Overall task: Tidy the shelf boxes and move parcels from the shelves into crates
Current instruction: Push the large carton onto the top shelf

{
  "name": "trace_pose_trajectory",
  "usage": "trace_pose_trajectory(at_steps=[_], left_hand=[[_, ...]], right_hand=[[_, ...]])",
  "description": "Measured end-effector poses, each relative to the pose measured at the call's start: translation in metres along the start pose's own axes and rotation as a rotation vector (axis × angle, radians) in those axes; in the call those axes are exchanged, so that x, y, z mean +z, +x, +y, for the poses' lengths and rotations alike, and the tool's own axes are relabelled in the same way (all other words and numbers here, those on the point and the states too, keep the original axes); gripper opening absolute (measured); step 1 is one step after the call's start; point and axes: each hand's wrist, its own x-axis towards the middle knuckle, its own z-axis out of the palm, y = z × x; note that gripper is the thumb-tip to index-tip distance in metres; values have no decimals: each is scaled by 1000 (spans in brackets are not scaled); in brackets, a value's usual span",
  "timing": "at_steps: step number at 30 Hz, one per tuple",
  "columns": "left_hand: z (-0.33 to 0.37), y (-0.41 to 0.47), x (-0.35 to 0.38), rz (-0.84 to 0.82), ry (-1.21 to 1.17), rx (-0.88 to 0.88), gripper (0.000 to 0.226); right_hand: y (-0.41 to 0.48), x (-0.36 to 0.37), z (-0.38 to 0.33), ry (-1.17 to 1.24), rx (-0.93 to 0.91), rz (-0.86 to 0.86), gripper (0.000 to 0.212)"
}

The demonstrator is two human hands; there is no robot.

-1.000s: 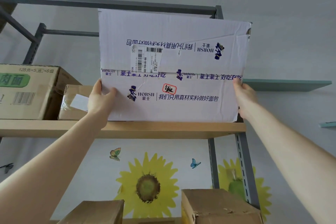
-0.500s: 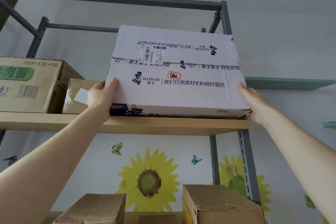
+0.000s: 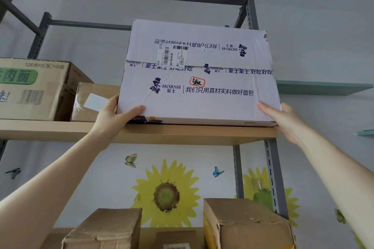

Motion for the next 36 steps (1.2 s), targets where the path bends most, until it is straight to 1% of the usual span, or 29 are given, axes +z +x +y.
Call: trace_pose_trajectory(at_steps=[2,4,5,7,10,11,14,17,19,21,23,26,28,30,34,36], left_hand=[[2,-1,-4,-78,-6,57,54],[3,1,-7,-70,-7,89,58],[4,2,-7,-35,-14,89,57],[6,4,-5,74,-51,87,48],[10,6,2,192,-175,111,23],[11,7,4,214,-210,109,20],[12,10,10,226,-263,60,21],[10,14,13,217,-266,46,21],[9,15,14,205,-213,65,29],[7,16,16,194,-106,102,40],[5,17,18,194,-47,123,39],[5,20,24,174,-42,95,34],[4,22,25,158,-29,78,32],[3,25,25,145,19,66,38],[-7,26,26,101,281,109,59],[-12,25,27,105,361,127,60]], right_hand=[[2,4,2,56,-21,74,39],[0,5,4,178,-35,106,34],[-1,5,5,242,-45,104,33],[-5,5,5,306,-88,91,41],[-6,9,-1,264,-181,69,46],[-5,11,-5,242,-198,57,47],[0,13,-12,241,-210,45,53],[1,16,-12,268,-220,118,40],[2,16,-8,298,-222,180,35],[4,15,-5,271,-255,232,34],[8,14,-5,217,-282,276,31],[12,14,-7,161,-297,299,29],[16,15,-7,135,-289,293,35],[19,15,-4,99,-278,287,45],[21,15,-1,13,-284,288,52],[22,15,0,-12,-299,282,53]])
